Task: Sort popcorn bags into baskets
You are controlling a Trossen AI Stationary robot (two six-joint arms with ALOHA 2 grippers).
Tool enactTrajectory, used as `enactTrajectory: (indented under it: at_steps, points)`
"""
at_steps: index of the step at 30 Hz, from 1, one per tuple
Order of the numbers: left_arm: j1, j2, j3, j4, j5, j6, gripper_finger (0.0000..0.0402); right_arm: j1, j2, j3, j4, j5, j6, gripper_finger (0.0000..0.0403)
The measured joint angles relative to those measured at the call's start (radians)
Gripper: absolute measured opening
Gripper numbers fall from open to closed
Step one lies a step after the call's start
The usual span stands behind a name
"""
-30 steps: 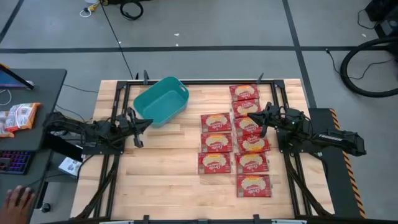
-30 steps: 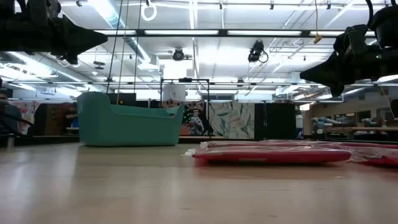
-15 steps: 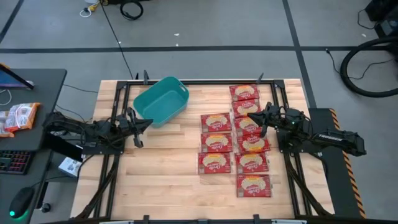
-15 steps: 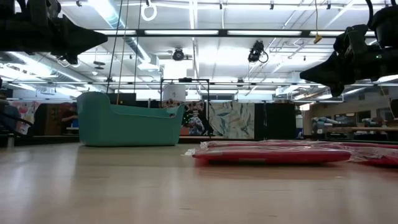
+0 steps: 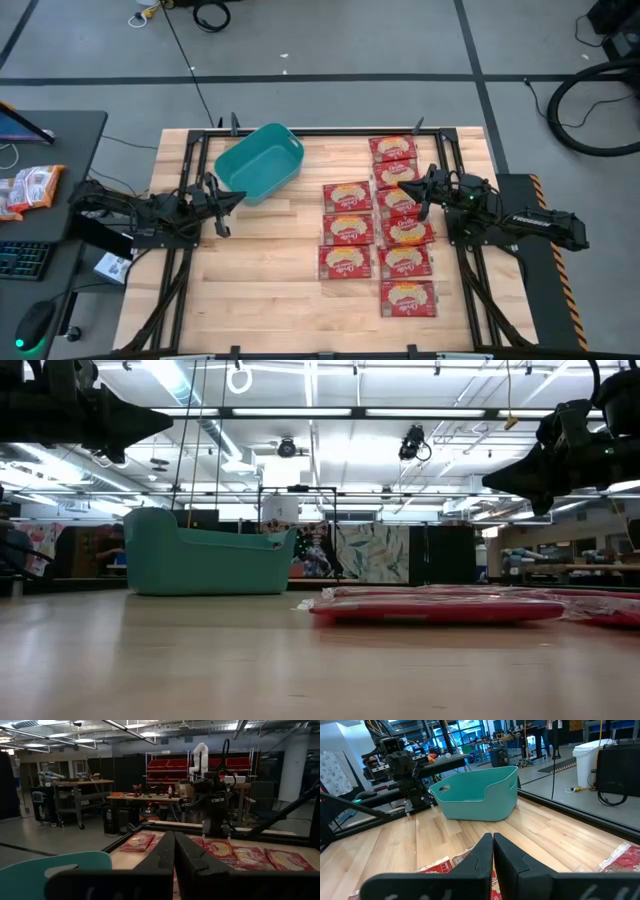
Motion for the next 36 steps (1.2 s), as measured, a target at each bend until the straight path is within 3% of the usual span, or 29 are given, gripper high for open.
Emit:
enactTrajectory:
  at_steps: [31, 36]
  points:
    - [0.000, 0.000, 0.000, 0.000, 0.000, 0.000, 0.0005, 0.000, 0.000, 0.000, 0.000, 0.000, 0.000, 0.0020]
    - [0.000, 0.000, 0.000, 0.051, 0.000, -0.158, 0.0005, 0.000, 0.000, 0.000, 0.000, 0.000, 0.000, 0.0020]
